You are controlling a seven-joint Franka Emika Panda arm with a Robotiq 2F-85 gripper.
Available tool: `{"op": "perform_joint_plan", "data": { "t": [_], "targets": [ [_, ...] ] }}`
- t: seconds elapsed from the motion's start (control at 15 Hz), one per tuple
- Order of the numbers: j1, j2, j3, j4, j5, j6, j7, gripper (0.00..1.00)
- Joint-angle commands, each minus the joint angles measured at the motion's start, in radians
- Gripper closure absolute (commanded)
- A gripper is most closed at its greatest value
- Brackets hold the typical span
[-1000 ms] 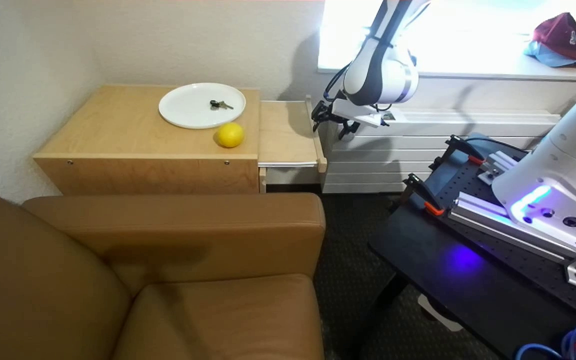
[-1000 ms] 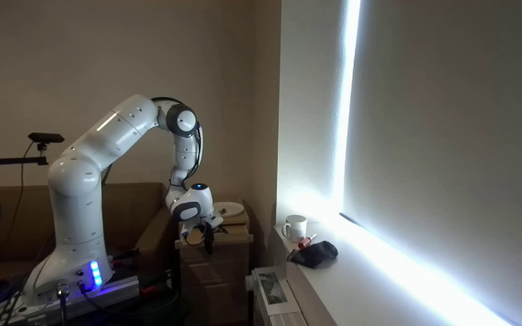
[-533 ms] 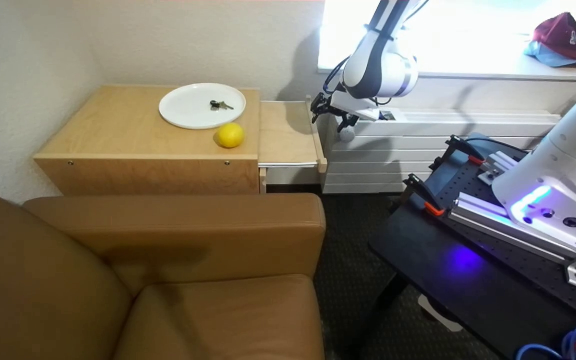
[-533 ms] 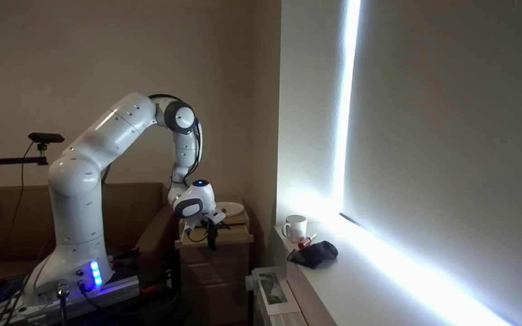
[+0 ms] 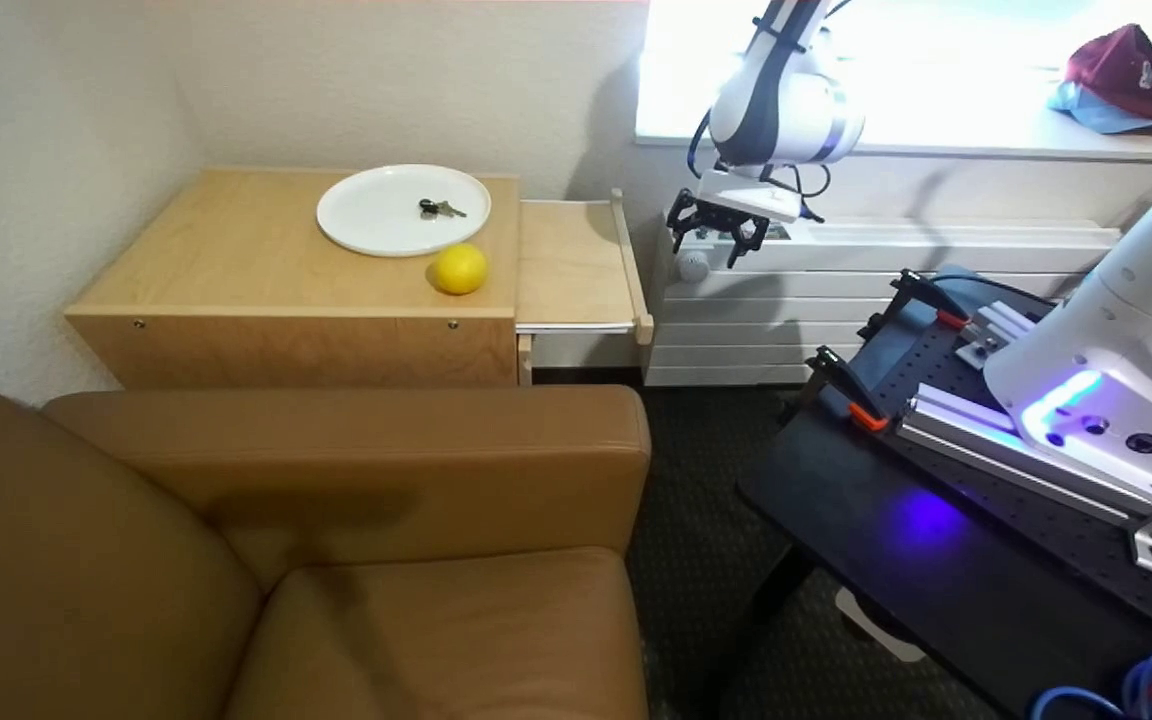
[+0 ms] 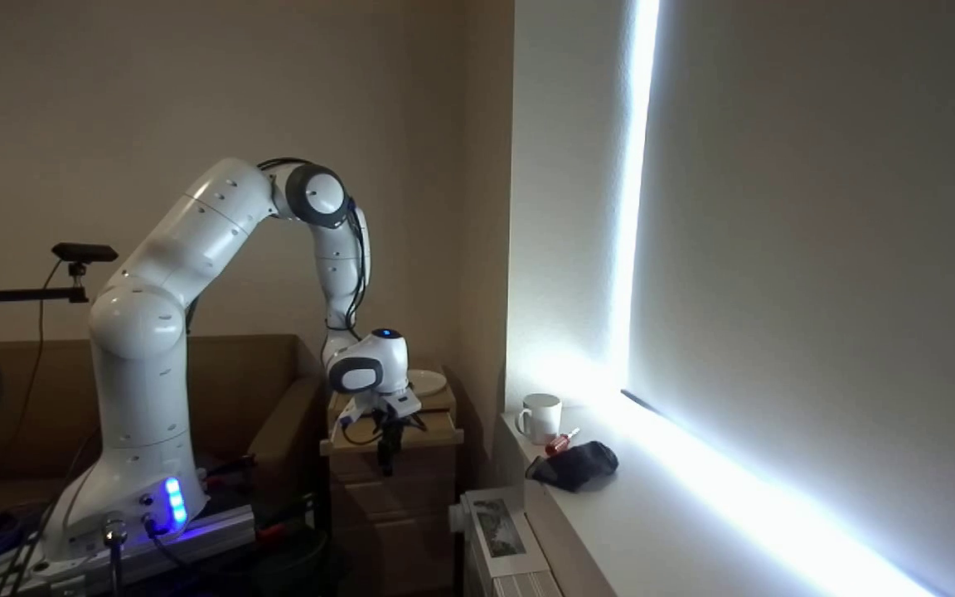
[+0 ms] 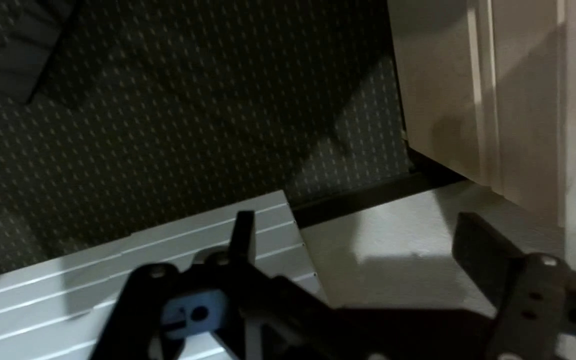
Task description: Push the nightstand shelf closed
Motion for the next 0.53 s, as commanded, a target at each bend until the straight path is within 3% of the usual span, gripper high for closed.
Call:
{"op": "perform_joint_plan", "data": {
  "t": [0.0, 0.33, 0.47],
  "targets": [
    [0.011, 0.003, -0.005, 0.004, 0.038, -0.015, -0.024, 0.00],
    [0.035, 0.068, -0.015, 0.054, 0.055, 0.006, -0.008, 0.00],
    [0.027, 0.106, 0.020, 0.075, 0.070, 0.033, -0.007, 0.00]
  ]
}}
